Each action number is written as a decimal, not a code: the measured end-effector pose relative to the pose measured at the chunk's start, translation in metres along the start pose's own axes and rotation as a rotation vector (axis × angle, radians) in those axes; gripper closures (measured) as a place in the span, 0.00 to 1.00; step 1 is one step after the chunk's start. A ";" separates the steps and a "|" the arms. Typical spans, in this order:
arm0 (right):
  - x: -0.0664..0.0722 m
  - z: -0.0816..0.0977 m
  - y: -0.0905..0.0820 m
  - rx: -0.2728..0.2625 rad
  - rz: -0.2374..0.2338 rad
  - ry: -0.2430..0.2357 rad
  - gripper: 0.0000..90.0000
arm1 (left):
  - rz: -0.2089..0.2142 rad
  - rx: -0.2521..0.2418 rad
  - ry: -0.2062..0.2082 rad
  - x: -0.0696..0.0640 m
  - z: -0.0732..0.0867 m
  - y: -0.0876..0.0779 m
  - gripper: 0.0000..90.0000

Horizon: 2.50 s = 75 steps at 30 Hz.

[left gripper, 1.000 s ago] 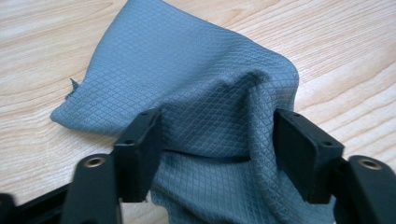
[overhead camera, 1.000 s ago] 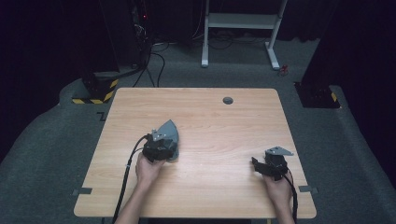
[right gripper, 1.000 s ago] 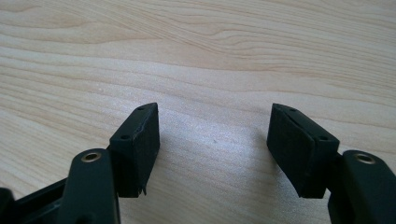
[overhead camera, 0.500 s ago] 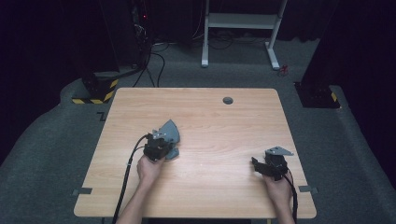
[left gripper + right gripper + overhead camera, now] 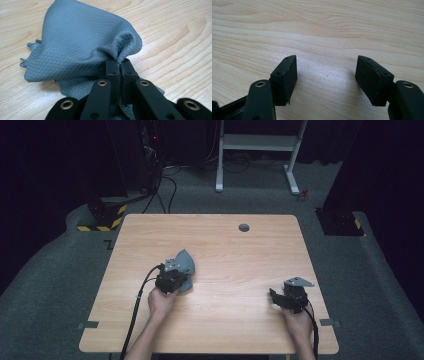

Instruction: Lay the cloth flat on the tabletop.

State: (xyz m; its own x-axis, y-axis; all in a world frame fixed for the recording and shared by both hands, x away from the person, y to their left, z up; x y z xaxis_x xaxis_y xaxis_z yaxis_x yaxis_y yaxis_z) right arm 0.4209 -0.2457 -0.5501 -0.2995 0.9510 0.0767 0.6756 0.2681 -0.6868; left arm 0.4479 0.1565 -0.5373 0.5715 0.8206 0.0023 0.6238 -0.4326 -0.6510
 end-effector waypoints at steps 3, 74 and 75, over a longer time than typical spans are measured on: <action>0.000 0.000 0.000 0.000 0.000 0.000 0.38 | 0.015 -0.007 -0.001 -0.004 -0.001 0.000 0.97; 0.000 0.000 0.000 0.001 0.001 -0.001 0.38 | 0.170 -0.055 0.128 -0.082 -0.046 0.008 0.62; 0.000 0.000 0.000 0.001 0.001 0.000 0.38 | 0.173 -0.048 0.123 -0.082 -0.043 0.009 0.62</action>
State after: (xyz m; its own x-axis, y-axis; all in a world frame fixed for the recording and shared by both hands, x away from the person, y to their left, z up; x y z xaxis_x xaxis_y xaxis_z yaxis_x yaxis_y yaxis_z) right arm 0.4206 -0.2455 -0.5500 -0.2992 0.9512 0.0762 0.6748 0.2673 -0.6878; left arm 0.4295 0.0698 -0.5108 0.7309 0.6823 -0.0117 0.5339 -0.5825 -0.6129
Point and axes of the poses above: each handheld gripper's, and its own axes: y roughly forward along the jaws, z roughly out of its underside, x roughly to its left, the point moved 4 cm from there along y, roughly forward along the jaws, and after that the axes turned 7 degrees about y, right-handed, at the moved point
